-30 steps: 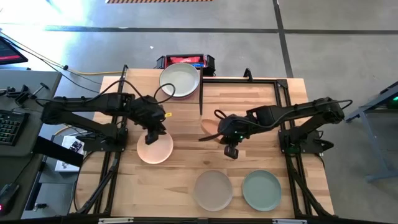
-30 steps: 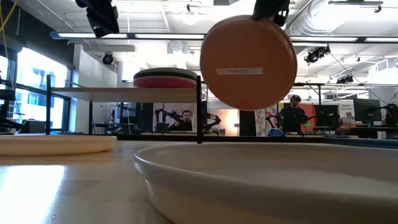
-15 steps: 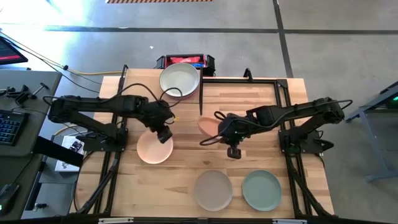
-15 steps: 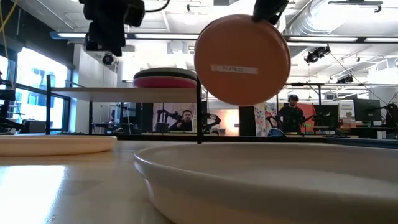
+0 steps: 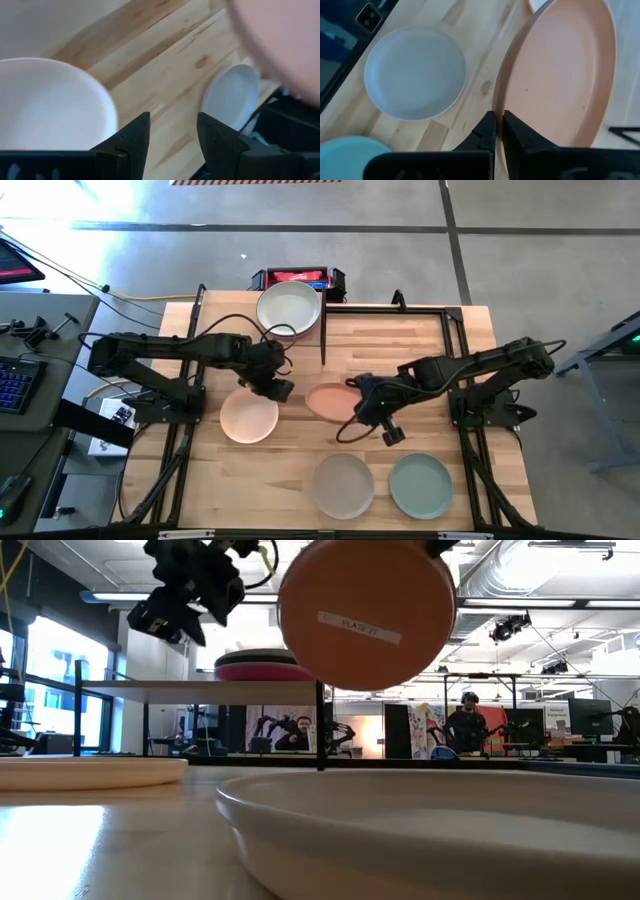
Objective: Place and stack plates onto a shelf
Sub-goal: Put the orange plate on the shelf
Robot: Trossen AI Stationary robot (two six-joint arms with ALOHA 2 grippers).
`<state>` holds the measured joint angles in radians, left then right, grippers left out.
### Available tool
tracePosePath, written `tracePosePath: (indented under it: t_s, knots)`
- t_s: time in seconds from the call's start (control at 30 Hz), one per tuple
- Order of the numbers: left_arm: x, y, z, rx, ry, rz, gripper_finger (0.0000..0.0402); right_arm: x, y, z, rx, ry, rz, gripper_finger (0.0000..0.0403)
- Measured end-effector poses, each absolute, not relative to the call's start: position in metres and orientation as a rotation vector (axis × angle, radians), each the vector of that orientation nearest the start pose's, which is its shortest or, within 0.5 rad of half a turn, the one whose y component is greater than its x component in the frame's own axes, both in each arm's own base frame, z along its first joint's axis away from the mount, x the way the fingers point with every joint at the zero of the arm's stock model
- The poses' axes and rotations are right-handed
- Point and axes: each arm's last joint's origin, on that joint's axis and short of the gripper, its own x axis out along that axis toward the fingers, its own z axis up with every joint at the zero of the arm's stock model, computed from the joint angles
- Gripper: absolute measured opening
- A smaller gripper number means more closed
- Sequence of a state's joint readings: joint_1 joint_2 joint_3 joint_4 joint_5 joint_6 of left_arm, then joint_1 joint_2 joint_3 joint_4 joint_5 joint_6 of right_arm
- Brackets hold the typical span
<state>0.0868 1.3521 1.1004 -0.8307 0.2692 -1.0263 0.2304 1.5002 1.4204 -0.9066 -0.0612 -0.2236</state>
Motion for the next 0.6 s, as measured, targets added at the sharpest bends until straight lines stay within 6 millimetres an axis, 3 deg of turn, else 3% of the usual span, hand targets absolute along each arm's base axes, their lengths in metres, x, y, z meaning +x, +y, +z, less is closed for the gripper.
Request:
tracePosePath:
  t_s: [0.23, 0.6]
  knots:
    - [0.272, 0.016, 0.282, -1.213, 0.930, 0.359, 0.0139, 0.292, 0.080, 0.326, -0.385, 0.944, 0.450, 0.0000]
    - [0.273, 0.012, 0.285, -1.361, 0.958, 0.301, 0.0136, 0.289, 0.090, 0.326, -0.488, 0.925, 0.529, 0.0000]
